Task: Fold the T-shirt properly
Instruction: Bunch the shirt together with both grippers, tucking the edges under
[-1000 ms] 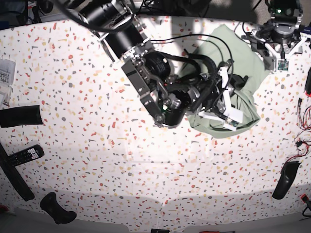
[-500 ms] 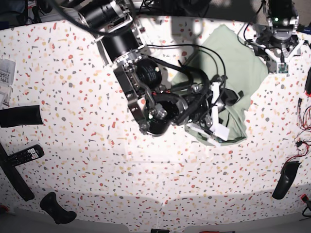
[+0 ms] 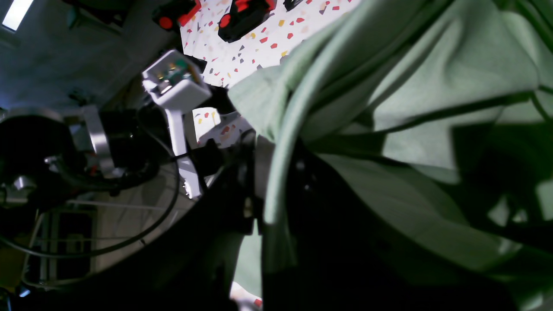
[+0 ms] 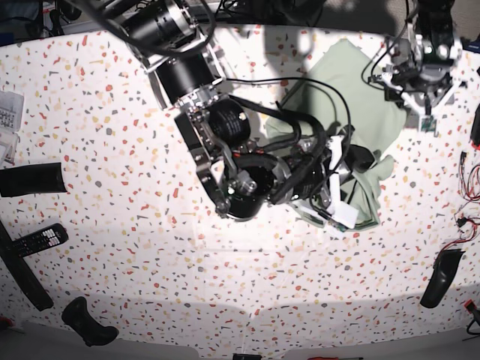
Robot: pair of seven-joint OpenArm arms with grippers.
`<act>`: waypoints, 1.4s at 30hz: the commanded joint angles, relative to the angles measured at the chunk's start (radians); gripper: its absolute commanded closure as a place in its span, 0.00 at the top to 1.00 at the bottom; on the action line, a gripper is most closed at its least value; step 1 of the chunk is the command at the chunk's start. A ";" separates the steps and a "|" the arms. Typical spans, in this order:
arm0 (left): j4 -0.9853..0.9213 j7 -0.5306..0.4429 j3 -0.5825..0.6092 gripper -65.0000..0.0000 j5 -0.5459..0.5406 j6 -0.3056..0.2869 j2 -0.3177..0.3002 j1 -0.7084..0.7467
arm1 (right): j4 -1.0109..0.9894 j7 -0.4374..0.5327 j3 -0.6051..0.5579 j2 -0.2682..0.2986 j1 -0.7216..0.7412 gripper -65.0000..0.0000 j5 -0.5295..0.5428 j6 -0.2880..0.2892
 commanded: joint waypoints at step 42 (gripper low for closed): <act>0.008 0.019 -0.002 0.51 0.098 -0.043 -0.127 -0.039 | 0.014 0.020 -0.207 -0.003 -0.045 0.00 0.088 0.009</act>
